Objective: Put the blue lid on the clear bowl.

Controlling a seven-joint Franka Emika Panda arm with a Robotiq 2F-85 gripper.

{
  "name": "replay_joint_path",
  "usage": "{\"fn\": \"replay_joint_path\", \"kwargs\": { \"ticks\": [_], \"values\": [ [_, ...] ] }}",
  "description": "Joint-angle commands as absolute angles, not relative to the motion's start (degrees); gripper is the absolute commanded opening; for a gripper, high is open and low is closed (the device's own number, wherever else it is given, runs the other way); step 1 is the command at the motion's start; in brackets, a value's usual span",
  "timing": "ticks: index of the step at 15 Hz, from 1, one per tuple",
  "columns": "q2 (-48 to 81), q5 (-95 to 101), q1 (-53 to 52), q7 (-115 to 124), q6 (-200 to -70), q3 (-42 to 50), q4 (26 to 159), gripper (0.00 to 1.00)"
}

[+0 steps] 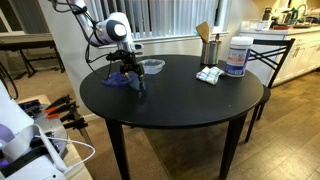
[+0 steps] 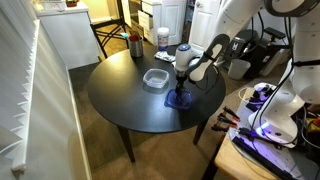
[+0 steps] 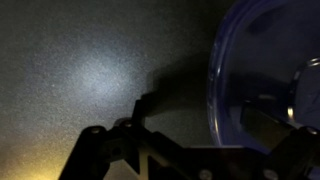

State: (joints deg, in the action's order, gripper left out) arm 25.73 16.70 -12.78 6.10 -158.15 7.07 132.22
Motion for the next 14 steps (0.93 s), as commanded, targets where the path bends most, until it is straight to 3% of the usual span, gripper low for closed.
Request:
{"fn": "replay_joint_path", "kwargs": {
  "ticks": [1, 11, 12, 13, 14],
  "values": [
    [26.61, 18.08, -10.88, 1.43, -159.33, 5.1, 131.64, 1.0],
    [22.69, 18.29, -7.08, -10.91, -162.81, 1.28, 137.32, 1.0],
    [22.14, 18.47, -6.76, -11.76, -163.34, 1.13, 138.13, 0.97],
    [21.61, 18.81, -6.53, -12.66, -164.15, 1.1, 138.94, 0.74],
    [21.03, 19.17, -6.41, -13.23, -164.87, 1.17, 139.75, 0.73]
  ]
}}
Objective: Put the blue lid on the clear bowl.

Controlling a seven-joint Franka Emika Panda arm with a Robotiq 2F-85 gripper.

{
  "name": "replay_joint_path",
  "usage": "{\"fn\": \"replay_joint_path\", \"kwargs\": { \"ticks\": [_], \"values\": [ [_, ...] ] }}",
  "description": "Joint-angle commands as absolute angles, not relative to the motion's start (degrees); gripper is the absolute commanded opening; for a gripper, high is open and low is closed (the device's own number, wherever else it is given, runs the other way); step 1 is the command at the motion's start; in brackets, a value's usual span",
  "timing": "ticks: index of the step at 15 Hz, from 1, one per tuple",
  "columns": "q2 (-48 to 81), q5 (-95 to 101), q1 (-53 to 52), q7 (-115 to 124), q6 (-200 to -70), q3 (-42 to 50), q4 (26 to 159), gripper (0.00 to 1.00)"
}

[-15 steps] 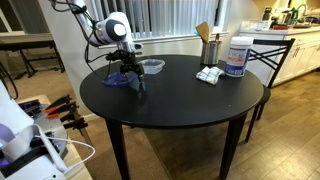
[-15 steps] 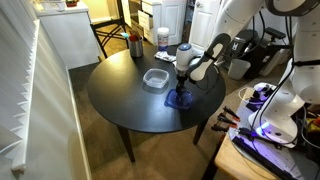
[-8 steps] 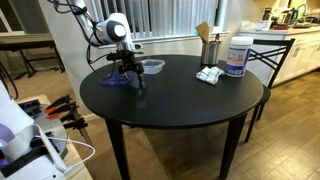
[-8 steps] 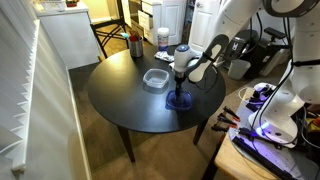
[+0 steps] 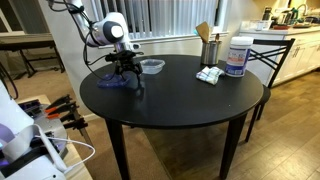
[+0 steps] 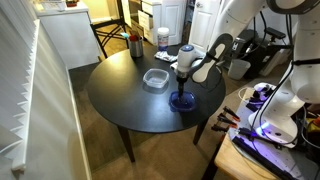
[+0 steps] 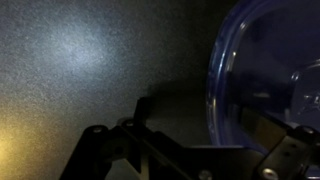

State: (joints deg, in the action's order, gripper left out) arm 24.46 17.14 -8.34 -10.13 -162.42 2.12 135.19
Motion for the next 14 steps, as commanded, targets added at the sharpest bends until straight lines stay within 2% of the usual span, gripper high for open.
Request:
{"fn": "replay_joint_path", "kwargs": {
  "ticks": [1, 10, 12, 14],
  "values": [
    [20.44, 19.56, -6.33, -13.68, -165.45, 1.31, 140.6, 0.7],
    [16.64, 21.17, -5.03, -14.69, -167.22, 1.39, 145.32, 0.1],
    [15.92, 20.14, -4.05, -15.5, -167.4, 0.61, 146.06, 0.01],
    [14.9, 18.42, -2.43, -16.84, -167.36, -0.88, 146.82, 0.0]
  ]
}}
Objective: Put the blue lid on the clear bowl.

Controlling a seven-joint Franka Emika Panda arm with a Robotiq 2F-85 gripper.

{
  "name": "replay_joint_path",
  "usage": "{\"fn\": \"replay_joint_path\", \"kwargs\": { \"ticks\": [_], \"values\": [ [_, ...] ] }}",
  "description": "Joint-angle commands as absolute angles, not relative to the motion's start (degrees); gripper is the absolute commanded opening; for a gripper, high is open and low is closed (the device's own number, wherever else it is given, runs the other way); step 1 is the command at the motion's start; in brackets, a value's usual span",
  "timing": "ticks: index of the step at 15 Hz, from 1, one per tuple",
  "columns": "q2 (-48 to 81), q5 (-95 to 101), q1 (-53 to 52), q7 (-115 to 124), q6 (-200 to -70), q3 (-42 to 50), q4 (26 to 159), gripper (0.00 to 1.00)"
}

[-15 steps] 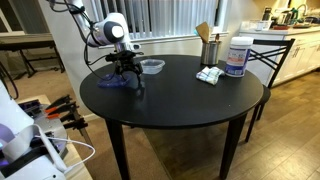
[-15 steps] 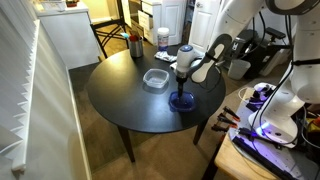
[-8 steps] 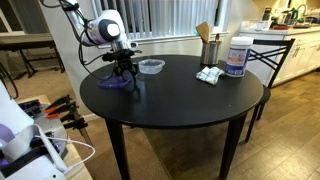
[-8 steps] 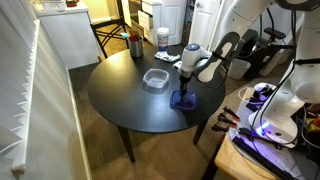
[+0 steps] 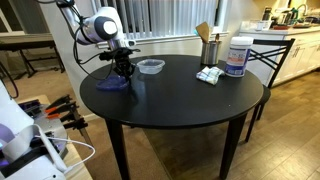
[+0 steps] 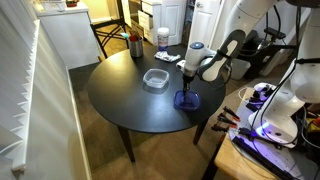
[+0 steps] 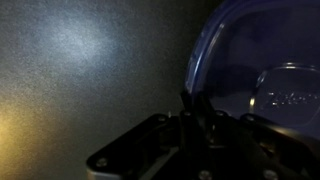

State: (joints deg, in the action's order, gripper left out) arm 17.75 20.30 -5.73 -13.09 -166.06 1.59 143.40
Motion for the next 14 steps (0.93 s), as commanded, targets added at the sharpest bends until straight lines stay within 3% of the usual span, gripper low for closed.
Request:
{"fn": "replay_joint_path", "kwargs": {
  "ticks": [1, 14],
  "values": [
    [14.26, 17.47, -1.35, -17.68, -167.4, -1.78, 147.43, 0.0],
    [2.04, -3.38, 4.11, -25.98, -163.61, -9.44, 152.32, 0.02]
  ]
}}
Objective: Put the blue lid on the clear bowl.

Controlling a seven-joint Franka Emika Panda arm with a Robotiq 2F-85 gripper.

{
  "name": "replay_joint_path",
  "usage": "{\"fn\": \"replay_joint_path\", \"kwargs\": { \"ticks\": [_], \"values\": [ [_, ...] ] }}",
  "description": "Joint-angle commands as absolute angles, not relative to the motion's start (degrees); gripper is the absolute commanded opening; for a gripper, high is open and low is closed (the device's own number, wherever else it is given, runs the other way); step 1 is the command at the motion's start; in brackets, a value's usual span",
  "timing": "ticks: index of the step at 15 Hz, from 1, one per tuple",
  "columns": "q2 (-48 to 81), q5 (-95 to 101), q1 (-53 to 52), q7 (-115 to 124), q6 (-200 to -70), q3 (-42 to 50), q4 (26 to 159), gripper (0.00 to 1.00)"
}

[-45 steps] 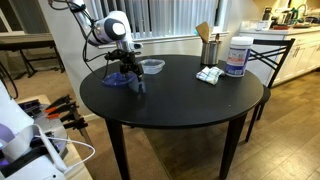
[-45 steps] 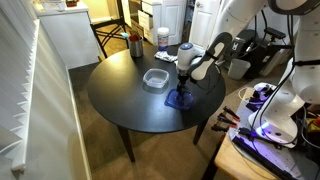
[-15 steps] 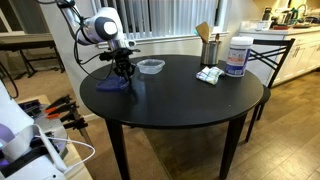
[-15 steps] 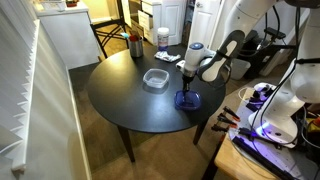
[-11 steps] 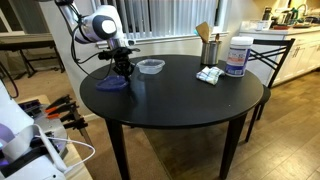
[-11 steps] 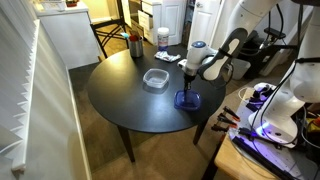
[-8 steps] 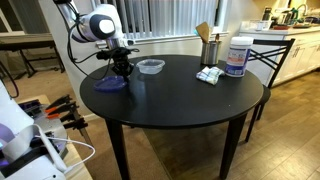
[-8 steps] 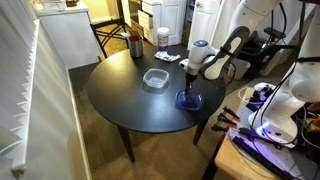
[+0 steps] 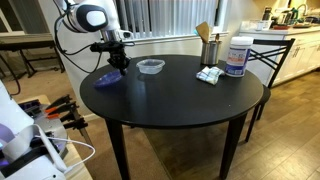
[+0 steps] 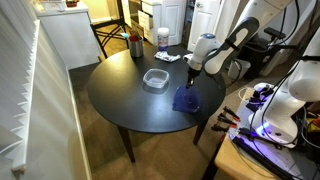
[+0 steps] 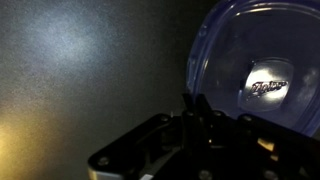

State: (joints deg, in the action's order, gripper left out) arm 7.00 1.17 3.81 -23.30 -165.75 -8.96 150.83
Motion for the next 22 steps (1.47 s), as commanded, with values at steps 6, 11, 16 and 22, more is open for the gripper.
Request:
{"fn": "replay_joint_path", "kwargs": {
  "ticks": [6, 11, 16, 22],
  "values": [
    [0.83, -4.24, 1.97, -22.79, -153.63, -5.54, 142.95, 0.02],
    [3.04, -4.44, 2.52, -23.53, -144.14, -2.32, 131.05, 0.02],
    [6.69, -4.05, 2.77, -22.84, -137.98, -0.46, 121.64, 0.02],
    [11.15, -2.39, 3.39, -22.25, -133.55, 0.34, 113.99, 0.02]
  ]
}}
